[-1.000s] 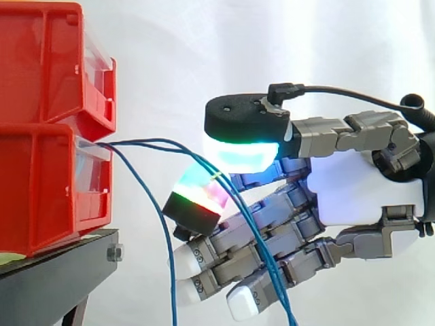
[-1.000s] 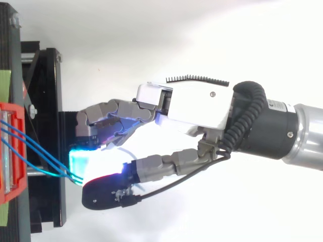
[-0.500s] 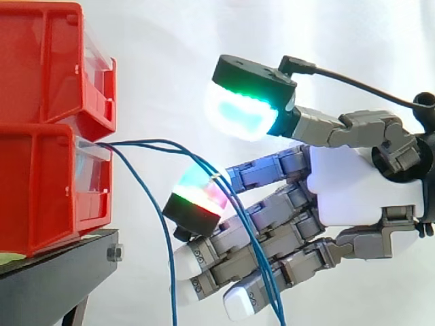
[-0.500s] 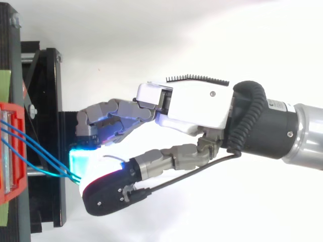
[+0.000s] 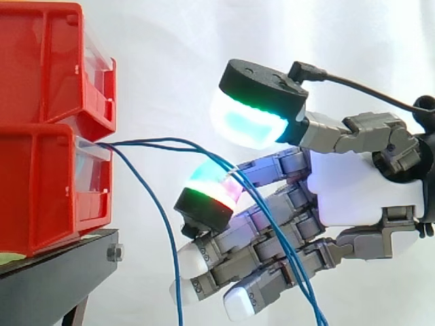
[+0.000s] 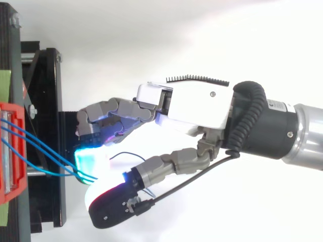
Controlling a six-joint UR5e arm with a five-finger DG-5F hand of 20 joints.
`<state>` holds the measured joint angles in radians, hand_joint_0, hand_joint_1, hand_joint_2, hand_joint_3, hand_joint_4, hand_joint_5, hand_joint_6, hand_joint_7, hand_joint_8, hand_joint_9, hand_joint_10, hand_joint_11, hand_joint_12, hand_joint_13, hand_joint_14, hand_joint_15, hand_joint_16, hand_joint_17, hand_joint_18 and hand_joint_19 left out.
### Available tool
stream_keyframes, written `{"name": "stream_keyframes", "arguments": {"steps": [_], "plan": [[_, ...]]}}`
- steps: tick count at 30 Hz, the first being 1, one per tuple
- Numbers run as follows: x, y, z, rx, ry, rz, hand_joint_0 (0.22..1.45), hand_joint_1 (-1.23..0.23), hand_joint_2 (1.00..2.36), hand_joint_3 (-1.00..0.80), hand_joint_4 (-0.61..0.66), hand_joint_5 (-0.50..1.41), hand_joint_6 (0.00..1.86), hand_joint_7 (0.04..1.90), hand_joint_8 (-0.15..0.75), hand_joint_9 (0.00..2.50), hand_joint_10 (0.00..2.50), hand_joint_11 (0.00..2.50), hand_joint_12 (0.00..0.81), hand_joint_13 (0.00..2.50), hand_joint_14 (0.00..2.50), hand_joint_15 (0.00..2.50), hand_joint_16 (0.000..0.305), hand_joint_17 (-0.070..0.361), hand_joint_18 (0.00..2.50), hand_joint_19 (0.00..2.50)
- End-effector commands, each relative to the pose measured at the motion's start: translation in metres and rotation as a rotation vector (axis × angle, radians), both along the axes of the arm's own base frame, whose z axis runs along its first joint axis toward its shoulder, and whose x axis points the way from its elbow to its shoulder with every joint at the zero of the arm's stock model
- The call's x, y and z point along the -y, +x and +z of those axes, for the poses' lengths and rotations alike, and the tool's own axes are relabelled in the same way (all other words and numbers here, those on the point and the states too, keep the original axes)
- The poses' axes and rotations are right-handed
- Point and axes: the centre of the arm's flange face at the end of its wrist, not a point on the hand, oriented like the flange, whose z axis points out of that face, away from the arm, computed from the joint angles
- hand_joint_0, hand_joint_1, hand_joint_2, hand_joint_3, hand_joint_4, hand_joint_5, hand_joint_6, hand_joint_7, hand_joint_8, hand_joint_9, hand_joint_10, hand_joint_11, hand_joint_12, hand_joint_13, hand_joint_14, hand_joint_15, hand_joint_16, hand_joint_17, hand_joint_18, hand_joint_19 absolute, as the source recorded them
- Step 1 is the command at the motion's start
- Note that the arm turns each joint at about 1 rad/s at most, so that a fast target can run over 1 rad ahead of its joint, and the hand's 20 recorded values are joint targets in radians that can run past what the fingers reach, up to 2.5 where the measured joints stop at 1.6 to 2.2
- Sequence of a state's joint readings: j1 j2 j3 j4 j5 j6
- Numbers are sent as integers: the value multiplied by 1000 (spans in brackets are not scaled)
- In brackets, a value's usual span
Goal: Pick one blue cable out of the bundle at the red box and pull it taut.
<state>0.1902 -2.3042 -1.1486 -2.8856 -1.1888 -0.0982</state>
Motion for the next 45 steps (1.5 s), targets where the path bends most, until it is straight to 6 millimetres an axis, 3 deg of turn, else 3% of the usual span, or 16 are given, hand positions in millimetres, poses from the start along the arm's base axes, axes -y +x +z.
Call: {"name": "stream_keyframes", "arguments": {"steps": [1, 12, 25, 36, 45], "plan": [[0, 0, 0, 0, 0, 0, 512, -778, 1000, -500, 230, -124, 693, 1370, 330, 694, 12, 452, 421, 418, 4, 130, 59, 132, 582, 415], [0, 0, 0, 0, 0, 0, 571, -783, 1015, -269, 231, -139, 758, 1265, 322, 701, 14, 477, 405, 424, 4, 140, 56, 125, 589, 423], [0, 0, 0, 0, 0, 0, 568, -723, 1015, -67, 229, -105, 667, 1316, 355, 753, 10, 451, 445, 462, 3, 129, 64, 143, 658, 393], [0, 0, 0, 1, 0, 0, 578, -792, 1020, -64, 232, -134, 699, 1280, 316, 718, 13, 436, 419, 444, 4, 123, 58, 131, 628, 403], [0, 0, 0, 1, 0, 0, 596, -736, 1017, -75, 317, -70, 539, 1449, 314, 743, 10, 382, 423, 459, 3, 114, 60, 134, 639, 395]]}}
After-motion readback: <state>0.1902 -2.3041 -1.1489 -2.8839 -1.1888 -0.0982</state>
